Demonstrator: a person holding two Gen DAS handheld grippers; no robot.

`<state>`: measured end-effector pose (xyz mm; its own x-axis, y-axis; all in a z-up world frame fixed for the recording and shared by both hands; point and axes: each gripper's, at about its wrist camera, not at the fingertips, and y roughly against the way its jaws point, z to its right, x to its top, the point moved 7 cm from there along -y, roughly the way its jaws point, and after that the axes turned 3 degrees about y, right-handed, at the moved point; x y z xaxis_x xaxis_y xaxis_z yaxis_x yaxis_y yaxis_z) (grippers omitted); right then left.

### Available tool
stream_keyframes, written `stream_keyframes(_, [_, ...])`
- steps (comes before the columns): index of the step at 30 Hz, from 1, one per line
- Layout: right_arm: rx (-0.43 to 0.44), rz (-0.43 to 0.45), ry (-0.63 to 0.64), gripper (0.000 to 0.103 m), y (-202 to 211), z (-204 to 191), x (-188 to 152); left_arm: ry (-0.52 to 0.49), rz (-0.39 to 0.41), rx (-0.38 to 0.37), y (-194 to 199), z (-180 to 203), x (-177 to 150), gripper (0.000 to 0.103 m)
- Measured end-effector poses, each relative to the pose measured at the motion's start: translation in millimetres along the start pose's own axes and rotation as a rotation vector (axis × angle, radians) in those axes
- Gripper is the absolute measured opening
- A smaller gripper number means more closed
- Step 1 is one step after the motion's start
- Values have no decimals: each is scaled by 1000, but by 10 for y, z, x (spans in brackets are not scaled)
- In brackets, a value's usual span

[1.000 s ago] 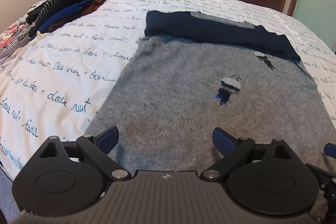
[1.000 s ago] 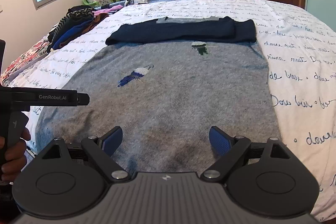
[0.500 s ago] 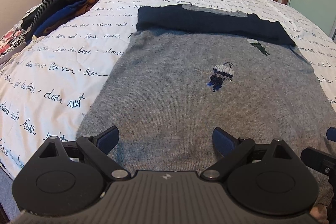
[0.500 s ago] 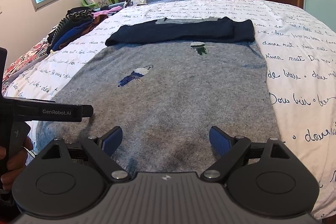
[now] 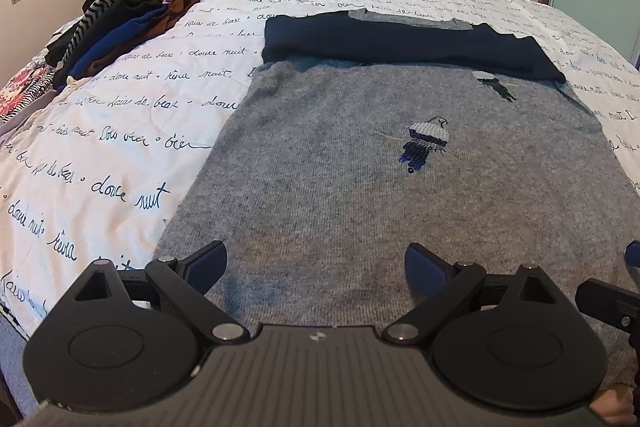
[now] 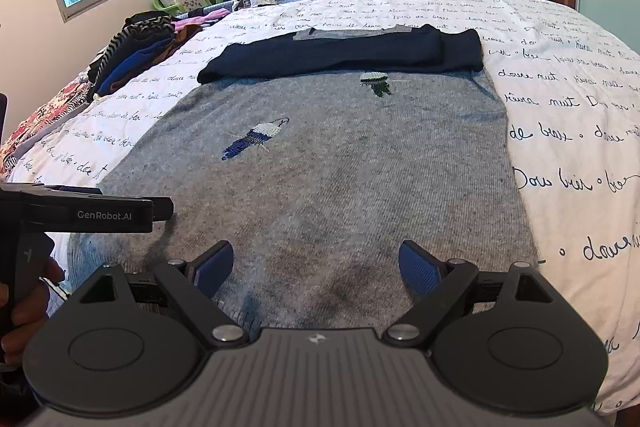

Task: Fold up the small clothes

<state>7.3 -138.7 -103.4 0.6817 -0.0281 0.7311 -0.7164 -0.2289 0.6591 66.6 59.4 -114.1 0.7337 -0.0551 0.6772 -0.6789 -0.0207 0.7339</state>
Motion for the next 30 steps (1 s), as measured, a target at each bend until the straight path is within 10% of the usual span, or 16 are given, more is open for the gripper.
stream_keyframes(30, [34,31,-3,90,60,71,21,-3,3,-5,6,-81,-6,95])
